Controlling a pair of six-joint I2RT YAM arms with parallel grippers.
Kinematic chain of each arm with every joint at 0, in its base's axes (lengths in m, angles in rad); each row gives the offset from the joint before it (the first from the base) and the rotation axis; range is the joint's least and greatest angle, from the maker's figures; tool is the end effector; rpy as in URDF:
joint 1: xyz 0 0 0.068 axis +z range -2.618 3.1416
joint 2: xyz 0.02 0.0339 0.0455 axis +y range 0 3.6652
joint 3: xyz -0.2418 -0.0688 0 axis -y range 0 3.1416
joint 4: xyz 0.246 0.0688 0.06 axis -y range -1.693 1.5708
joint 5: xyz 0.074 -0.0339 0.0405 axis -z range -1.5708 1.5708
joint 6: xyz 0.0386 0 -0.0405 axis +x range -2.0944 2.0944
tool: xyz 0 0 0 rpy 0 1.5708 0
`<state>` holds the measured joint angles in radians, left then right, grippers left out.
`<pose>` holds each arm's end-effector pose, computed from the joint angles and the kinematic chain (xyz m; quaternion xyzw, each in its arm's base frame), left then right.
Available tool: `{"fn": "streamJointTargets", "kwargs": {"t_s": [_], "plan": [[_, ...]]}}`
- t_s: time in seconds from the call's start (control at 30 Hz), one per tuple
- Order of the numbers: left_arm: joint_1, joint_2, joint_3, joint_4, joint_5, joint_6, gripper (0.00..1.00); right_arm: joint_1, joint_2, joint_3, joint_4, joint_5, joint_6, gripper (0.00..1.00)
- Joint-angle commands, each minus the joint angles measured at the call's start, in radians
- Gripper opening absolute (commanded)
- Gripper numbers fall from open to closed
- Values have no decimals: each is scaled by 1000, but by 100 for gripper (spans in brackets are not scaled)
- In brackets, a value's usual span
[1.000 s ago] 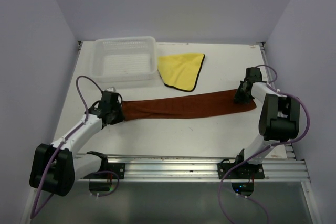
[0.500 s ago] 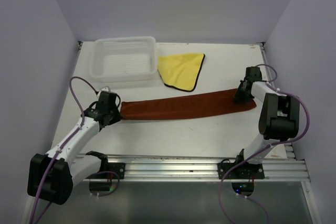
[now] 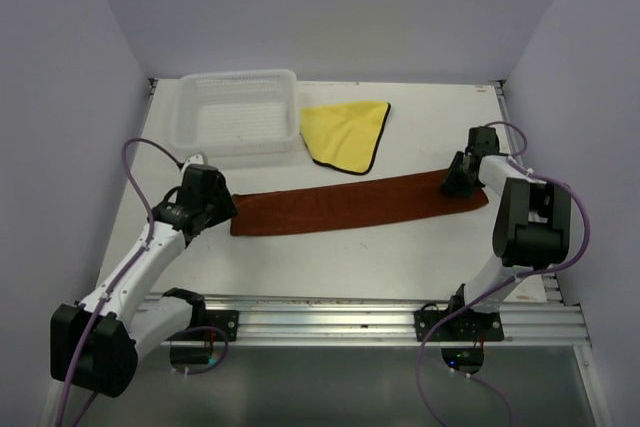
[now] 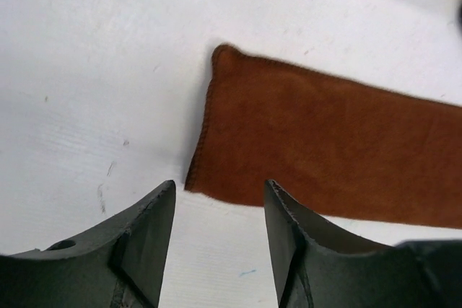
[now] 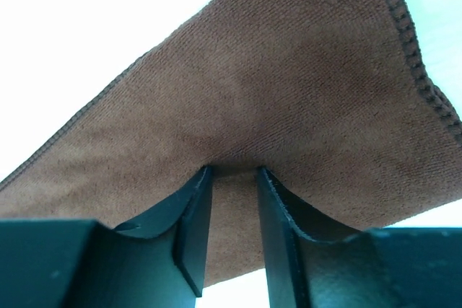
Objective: Roll the towels
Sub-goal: Fold the towel
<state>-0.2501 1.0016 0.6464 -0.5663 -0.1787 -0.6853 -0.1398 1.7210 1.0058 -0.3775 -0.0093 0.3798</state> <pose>0.2041 -0.0451 0.1987 -0.2316 0.9156 -0.0677 0.3217 0.3299 -0.0461 0.1366 0.2485 0.9392 0.0328 0.2345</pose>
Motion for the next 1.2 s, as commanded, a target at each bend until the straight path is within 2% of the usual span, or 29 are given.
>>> {"fn": "streamJointTargets", "kwargs": {"t_s": [0.0, 0.07, 0.17, 0.27, 0.43, 0.63, 0.97, 1.17], "plan": [[-5, 28, 125, 86, 13, 55, 57, -10, -55, 13, -31, -41, -21, 38], [-5, 95, 223, 109, 59, 116, 65, -29, -104, 16, -32, -46, -24, 40], [-5, 176, 362, 109, 88, 193, 72, -70, -153, 20, -44, 6, -44, 43], [-5, 196, 415, 123, 88, 250, 75, -125, -163, 24, -64, 48, -62, 45], [-5, 164, 337, 187, 67, 319, 82, -211, -159, -7, -46, 58, -78, 45], [-6, 115, 213, 286, 33, 357, 85, -219, -107, -16, 18, 14, -124, 48], [-37, 107, 214, 272, 38, 379, 87, -219, -1, 74, 68, -29, -200, 48], [-43, 114, 216, 275, 56, 379, 88, -212, 26, 68, 97, -55, -232, 48]]}}
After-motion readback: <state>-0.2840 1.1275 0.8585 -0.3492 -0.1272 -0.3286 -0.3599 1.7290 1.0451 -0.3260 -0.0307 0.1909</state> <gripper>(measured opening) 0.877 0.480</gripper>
